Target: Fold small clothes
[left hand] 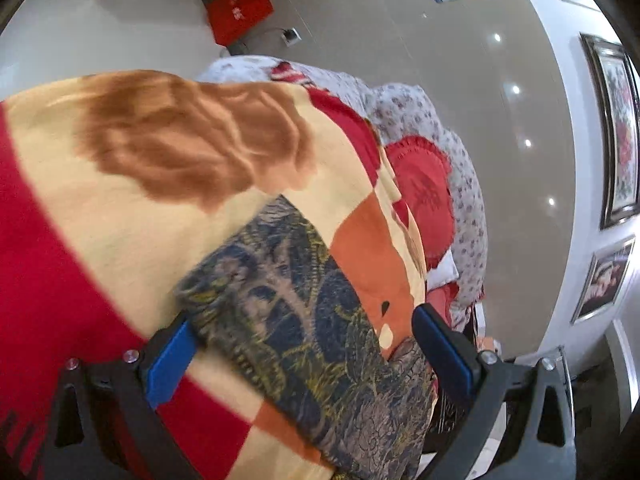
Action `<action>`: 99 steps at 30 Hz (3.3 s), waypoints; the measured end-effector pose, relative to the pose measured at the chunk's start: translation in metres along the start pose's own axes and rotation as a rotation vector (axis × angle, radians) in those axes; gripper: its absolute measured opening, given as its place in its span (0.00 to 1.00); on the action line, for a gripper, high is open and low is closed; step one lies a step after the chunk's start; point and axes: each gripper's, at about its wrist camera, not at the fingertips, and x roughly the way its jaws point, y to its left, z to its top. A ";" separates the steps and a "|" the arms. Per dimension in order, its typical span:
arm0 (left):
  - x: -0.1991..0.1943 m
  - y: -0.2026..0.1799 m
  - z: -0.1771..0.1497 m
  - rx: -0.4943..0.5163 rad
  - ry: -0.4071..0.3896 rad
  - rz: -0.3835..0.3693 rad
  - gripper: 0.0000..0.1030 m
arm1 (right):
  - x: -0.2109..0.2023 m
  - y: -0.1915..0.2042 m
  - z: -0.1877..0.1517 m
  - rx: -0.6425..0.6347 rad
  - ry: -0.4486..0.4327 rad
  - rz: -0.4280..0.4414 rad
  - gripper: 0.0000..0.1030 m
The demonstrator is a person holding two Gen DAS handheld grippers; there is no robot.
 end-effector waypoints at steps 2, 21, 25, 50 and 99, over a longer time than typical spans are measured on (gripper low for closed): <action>0.004 0.000 0.002 0.017 0.001 0.008 0.93 | 0.000 0.000 0.000 0.000 0.000 0.000 0.98; -0.136 -0.115 0.032 0.292 -0.537 0.326 0.05 | 0.000 0.000 0.000 0.001 -0.001 0.001 0.98; -0.146 -0.145 0.032 0.358 -0.503 0.255 0.04 | 0.000 0.000 0.000 -0.002 -0.001 -0.003 0.98; 0.145 -0.179 -0.308 0.718 0.341 0.051 0.49 | -0.046 -0.057 0.043 0.119 -0.067 0.160 0.82; 0.074 -0.127 -0.300 0.818 0.055 0.327 0.58 | 0.021 -0.162 0.077 0.166 -0.005 0.164 0.18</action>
